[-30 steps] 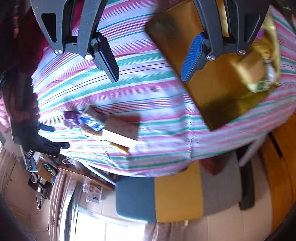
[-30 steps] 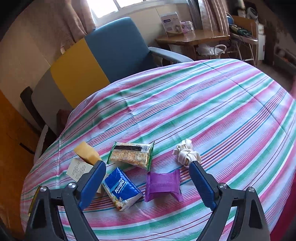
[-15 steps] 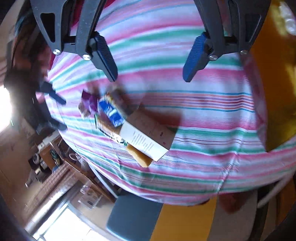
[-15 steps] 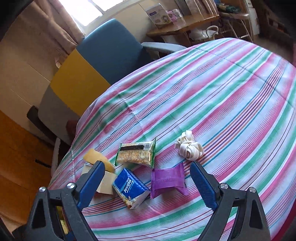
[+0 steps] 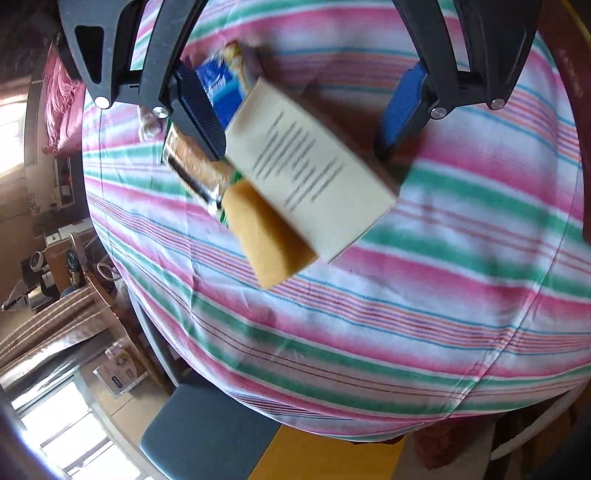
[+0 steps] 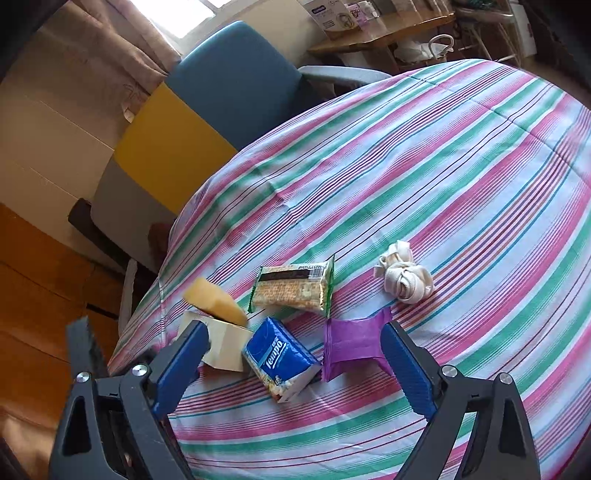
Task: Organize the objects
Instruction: 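Grasp the white cardboard box with the left tool and lift it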
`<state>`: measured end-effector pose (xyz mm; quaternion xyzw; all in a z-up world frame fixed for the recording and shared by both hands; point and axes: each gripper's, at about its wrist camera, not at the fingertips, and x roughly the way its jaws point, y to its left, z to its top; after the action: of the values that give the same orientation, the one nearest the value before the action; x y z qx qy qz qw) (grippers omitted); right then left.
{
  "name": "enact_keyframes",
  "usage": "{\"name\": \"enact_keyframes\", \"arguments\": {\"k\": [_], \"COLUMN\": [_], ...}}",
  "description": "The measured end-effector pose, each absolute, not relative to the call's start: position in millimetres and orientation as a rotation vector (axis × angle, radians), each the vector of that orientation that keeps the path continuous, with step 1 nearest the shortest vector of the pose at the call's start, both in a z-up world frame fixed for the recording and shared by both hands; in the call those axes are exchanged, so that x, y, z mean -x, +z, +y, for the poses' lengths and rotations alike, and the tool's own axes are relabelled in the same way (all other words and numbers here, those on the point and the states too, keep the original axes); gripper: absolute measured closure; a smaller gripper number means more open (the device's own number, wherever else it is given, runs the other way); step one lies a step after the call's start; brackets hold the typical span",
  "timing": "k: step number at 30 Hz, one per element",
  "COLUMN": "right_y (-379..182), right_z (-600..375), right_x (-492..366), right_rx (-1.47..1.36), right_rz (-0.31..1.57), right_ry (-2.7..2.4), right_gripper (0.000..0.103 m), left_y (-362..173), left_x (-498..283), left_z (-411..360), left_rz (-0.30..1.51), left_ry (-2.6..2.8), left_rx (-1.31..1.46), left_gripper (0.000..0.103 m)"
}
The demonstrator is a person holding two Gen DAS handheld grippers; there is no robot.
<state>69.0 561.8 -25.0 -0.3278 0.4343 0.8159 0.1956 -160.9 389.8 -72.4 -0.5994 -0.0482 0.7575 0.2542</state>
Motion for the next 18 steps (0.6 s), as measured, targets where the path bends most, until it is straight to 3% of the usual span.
{"name": "enact_keyframes", "arguments": {"k": [3,9,16,18], "right_y": [-26,-26,-26,-25], "right_z": [559,555,552,548], "right_x": [-66,-63,-60,-56], "right_rx": [0.938,0.965,0.993,1.017], "right_rz": [1.226,1.209,1.14,1.081], "right_ry": [2.303,2.316,2.325,2.333], "right_gripper": [0.007,0.007,0.007,0.008], "left_y": [-72,-82,-75,-70], "left_x": [171,181,156,135], "left_z": [401,422,386,372], "left_rz": [-0.068,0.143,0.184,0.274], "left_ry": [2.09,2.139,2.095,2.083], "left_rx": [1.627,1.612,1.489,1.423], "left_gripper": [0.014,0.015,0.048,0.051]}}
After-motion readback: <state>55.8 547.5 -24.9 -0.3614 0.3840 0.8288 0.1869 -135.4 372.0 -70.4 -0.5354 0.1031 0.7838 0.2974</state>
